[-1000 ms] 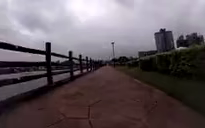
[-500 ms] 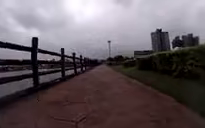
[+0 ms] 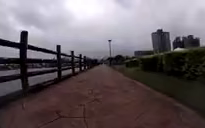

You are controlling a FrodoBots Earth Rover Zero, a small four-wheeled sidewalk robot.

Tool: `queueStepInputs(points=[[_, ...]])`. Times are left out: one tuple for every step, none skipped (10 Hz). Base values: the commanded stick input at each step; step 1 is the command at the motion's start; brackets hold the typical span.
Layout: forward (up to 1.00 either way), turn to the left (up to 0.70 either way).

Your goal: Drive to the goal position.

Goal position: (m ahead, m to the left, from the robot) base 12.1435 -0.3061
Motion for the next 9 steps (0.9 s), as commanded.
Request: queueStepInputs(points=[[1.00, 0.00], [1.00, 0.00], [1.00, 0.00], [1.00, 0.00], [1.00, 0.00], [1.00, 0.00], [1.00, 0.00], [1.00, 0.00], [1.00, 0.00]])
